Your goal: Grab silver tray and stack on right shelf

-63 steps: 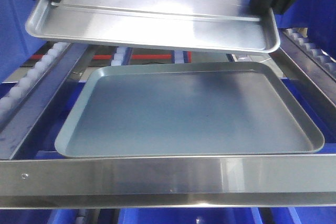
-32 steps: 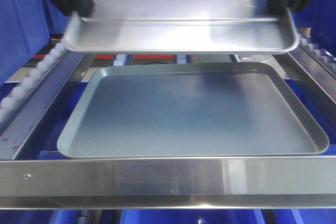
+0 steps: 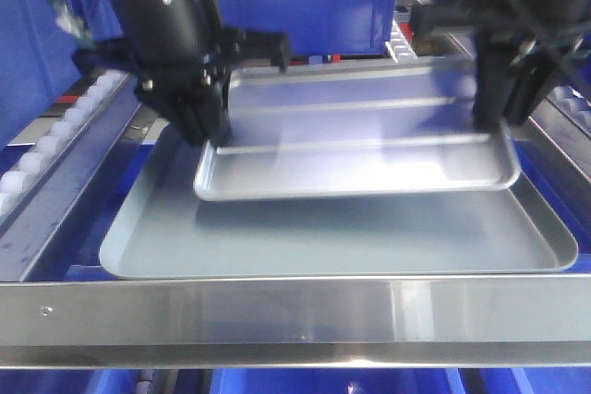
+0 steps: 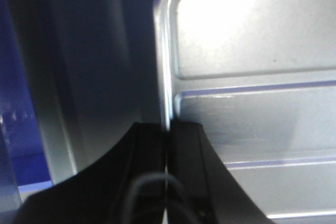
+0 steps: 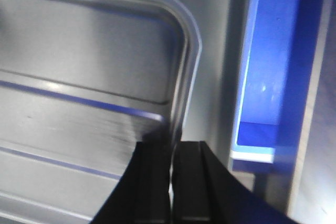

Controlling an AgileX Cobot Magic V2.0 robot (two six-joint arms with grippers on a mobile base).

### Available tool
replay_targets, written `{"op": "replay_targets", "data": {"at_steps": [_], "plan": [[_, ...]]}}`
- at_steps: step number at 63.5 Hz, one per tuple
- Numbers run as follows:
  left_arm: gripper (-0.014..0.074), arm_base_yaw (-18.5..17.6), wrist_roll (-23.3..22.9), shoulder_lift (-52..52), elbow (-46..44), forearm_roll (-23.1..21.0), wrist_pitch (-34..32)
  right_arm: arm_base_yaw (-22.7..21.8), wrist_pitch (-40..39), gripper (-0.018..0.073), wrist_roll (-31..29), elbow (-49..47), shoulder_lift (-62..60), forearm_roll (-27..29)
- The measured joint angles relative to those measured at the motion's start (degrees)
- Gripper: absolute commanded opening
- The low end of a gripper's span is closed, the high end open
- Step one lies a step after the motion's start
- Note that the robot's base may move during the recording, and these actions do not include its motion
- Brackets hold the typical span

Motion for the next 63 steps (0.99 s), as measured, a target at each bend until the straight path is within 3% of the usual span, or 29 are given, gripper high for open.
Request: {"op": "replay_targets", "data": {"at_steps": [18,22,28,37,41,54,63], "plan": [[-0.0094,1.7,-0.1,2.8,-0.3,-1.1,-0.4,0.0,-2.8,0.0063,-0.4,0.0,3.2,0.8],[-0.0082,1.8,-0.1,2.9,-0.4,-1.3,-0.4,0.0,-3.0,0.0104,-0.4,0.0,3.2,0.8],[0.005,2.0,0.2,2.9,-0.8,-1.3,-0.1,0.0,-3.1,0.0244,-0.5,0.0,3.2,0.8],[0.0368,2.3,0.9,2.9,-1.8,-0.6,1.5,0.0,-2.2,0.0504,-1.1,-0.1,3.2,-0.4],[0.0437,2.5,1.1,2.9,-2.3,0.3,2.4,-0.1,-1.3,0.0571,-1.2,-0.1,3.2,-1.3],[0.0463,2.8,1.2,2.9,-5.1,0.9,6.2,-0.3,-0.2,0.0561,-1.5,-0.1,1.1,-2.1],[0.046,2.8,1.4,0.8,-5.7,1.0,7.5,-0.3,0.5,0.0463,-1.5,-0.1,-3.6,-2.1]]}}
